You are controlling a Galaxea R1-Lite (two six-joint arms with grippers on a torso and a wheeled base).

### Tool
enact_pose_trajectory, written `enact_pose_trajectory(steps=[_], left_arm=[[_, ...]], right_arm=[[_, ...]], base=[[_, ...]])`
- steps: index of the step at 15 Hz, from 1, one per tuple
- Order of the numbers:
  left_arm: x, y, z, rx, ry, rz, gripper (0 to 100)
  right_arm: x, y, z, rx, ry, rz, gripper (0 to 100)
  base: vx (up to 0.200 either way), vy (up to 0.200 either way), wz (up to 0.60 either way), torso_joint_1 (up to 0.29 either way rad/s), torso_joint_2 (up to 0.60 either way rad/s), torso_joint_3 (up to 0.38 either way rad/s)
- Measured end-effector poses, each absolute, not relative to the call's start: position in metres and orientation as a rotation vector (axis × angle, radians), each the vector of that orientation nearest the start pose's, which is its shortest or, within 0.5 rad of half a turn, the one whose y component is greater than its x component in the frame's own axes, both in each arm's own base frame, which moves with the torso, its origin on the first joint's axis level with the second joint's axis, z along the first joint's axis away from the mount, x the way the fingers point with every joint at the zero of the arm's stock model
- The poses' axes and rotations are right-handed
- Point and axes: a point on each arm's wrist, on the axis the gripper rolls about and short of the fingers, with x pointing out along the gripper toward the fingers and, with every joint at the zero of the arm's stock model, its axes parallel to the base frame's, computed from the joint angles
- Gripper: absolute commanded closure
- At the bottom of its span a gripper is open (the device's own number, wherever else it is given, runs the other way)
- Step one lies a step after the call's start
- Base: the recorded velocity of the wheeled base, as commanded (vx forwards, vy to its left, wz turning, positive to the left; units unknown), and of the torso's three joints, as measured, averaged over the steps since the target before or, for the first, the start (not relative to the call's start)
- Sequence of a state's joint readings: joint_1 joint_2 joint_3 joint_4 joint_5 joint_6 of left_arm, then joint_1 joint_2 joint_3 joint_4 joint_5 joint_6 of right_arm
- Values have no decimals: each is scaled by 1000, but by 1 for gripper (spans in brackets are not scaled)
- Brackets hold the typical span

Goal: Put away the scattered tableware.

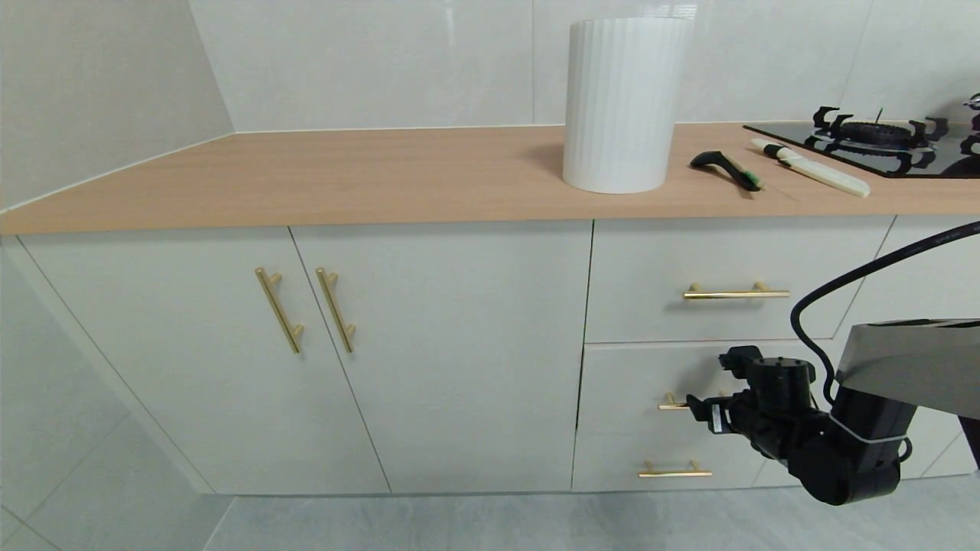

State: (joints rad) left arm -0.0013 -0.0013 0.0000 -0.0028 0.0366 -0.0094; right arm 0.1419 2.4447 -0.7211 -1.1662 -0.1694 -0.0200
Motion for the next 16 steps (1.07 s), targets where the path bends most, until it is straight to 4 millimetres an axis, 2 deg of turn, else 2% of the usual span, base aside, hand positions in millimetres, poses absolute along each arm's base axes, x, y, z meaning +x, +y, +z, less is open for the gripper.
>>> enact_pose_trajectory(steps=[5, 8, 10, 13, 16], left_arm=[[-23, 1, 76, -9, -4, 35, 0], [-23, 1, 76, -10, -4, 35, 0], [-23, 1, 76, -10, -4, 35, 0], [-23, 1, 76, -9, -4, 35, 0], [-23, 1, 76, -9, -4, 35, 0]], right_arm=[[355, 47, -44, -107, 570, -13, 0], [339, 46, -32, -105, 625, 27, 0], [324, 45, -5, -96, 655, 74, 0], [294, 44, 65, -71, 674, 153, 0], [251, 43, 135, -55, 700, 214, 0]], base=[[0, 0, 0, 0, 0, 0], [0, 0, 0, 0, 0, 0], [0, 0, 0, 0, 0, 0], [0, 0, 0, 0, 0, 0], [0, 0, 0, 0, 0, 0]])
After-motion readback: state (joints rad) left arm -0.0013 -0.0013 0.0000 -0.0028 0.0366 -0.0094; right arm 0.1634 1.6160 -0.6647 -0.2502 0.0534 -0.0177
